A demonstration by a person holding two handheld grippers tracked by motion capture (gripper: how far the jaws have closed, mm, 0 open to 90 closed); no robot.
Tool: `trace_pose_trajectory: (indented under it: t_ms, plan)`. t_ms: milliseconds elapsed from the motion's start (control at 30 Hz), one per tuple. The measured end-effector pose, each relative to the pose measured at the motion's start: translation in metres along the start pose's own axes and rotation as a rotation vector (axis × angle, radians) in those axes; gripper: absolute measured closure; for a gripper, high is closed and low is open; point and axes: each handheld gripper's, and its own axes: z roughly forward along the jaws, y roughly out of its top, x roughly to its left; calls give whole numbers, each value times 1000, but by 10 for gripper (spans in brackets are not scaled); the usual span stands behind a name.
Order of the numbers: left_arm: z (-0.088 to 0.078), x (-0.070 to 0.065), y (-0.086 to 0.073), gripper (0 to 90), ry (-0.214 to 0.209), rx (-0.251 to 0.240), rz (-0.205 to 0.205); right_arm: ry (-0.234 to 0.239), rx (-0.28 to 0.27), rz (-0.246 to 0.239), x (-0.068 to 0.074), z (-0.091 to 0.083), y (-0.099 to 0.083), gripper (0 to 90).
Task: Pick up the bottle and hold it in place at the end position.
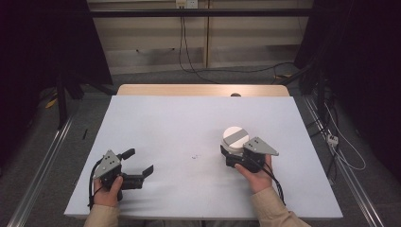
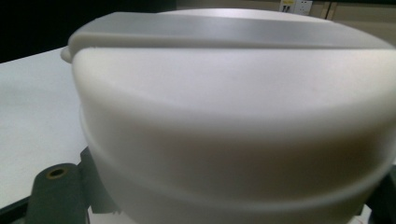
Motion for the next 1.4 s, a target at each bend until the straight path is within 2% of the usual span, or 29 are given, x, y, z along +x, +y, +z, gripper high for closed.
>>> trace_pose_trajectory:
  t_ms: [433, 1400]
  plan:
    - [0, 0, 0, 30, 0, 4, 0, 37, 12, -30, 7, 13, 8, 185]
    - [1, 0, -1, 30, -2, 1, 0, 89, 27, -29, 14, 34, 17, 185]
